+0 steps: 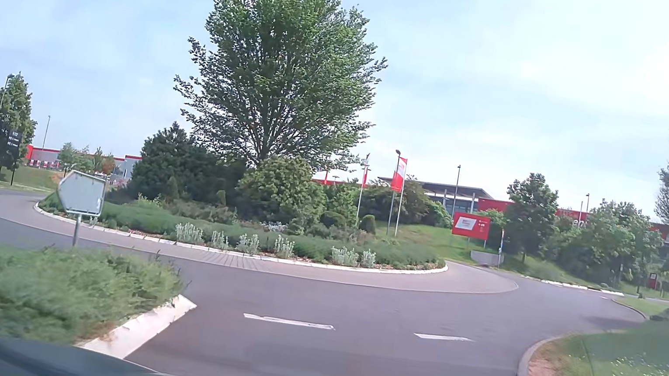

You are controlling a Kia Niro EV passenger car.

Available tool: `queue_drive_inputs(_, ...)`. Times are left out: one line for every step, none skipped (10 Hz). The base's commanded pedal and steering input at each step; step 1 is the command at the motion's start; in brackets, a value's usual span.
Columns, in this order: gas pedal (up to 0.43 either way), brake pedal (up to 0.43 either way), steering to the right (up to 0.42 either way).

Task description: Follow the waypoints while adhering to traffic rules and regulations

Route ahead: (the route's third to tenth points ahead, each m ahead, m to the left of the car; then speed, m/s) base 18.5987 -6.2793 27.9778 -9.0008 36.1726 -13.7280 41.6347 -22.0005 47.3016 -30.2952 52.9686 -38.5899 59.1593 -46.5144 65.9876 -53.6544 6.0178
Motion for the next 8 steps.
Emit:
queue_drive_inputs(0.130,0.000,0.020)
queue_drive_inputs(0.130,0.000,0.038)
queue_drive_inputs(0.130,0.000,0.056)
queue_drive_inputs(0.130,0.000,0.083)
queue_drive_inputs(0.130,0.000,0.104)
queue_drive_inputs(0.130,0.000,0.128)
queue_drive_inputs(0.138,0.000,0.153)
queue_drive_inputs(0.138,0.000,0.174)
